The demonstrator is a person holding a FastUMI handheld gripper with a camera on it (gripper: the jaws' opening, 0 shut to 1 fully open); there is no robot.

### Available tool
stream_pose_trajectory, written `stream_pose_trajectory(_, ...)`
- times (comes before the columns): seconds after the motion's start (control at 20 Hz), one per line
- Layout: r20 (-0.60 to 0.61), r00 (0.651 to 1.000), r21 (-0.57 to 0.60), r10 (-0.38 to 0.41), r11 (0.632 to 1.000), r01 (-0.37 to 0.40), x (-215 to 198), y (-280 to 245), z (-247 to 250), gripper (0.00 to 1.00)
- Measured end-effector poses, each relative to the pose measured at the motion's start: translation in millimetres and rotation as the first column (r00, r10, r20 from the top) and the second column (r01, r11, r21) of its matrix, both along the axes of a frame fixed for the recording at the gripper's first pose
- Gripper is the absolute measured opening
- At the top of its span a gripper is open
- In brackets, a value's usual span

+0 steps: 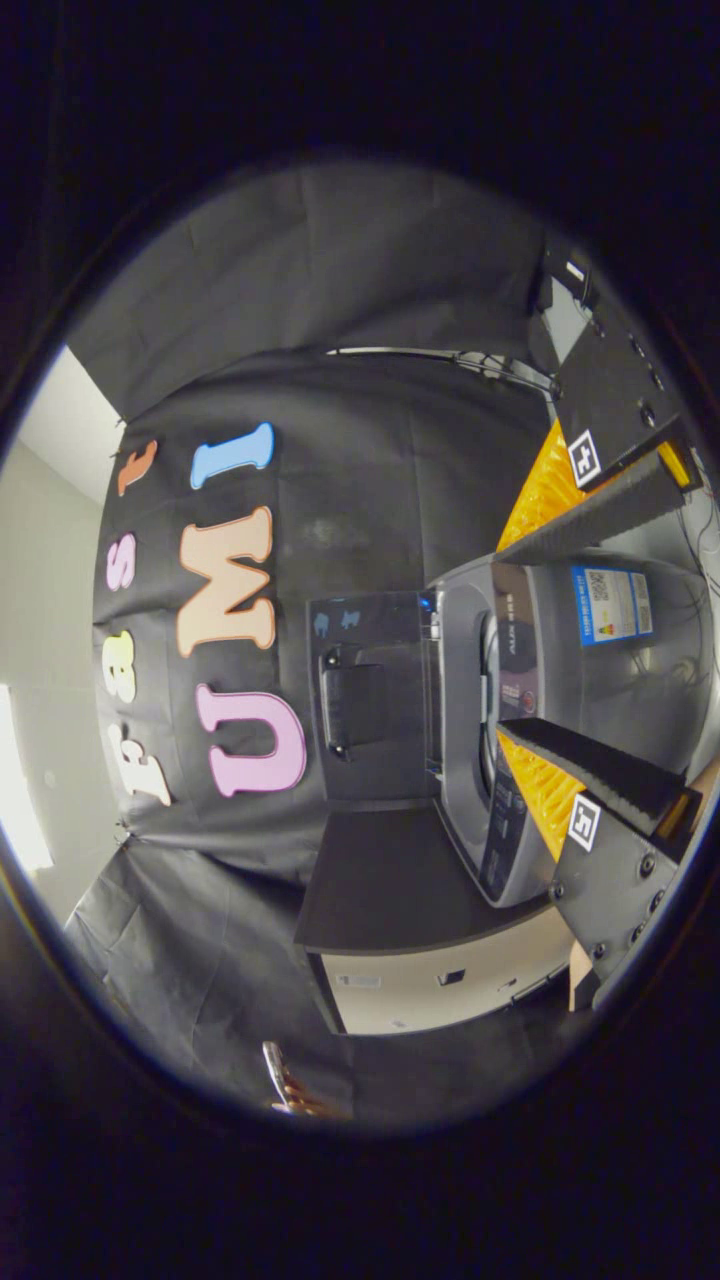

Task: Put the clothes into the washing machine and then close the washing machine lid.

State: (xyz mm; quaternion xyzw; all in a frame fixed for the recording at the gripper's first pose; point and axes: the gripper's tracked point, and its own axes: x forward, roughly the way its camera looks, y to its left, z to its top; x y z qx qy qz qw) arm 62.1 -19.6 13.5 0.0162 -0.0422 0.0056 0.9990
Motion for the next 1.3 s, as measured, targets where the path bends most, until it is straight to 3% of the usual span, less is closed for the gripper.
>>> stream_pose_trajectory(0.35, 0.094, 0.993, -0.044, 0.072, 0.997, -0.068, 65.6, 32.1, 95.8, 0.95)
stream_pose_trajectory(0.7, 0.111, 0.983, -0.055, 0.148, 0.988, -0.143, 169.5, 79.4, 185.5, 0.95)
stream_pose_trajectory(1.1, 0.039, 0.994, -0.078, 0.101, 0.992, -0.098, 324.5, 122.7, 202.3, 0.95)
stream_pose_trajectory(1.3, 0.008, 0.998, -0.047, 0.059, 0.997, -0.058, 377.3, 121.5, 194.4, 0.95)
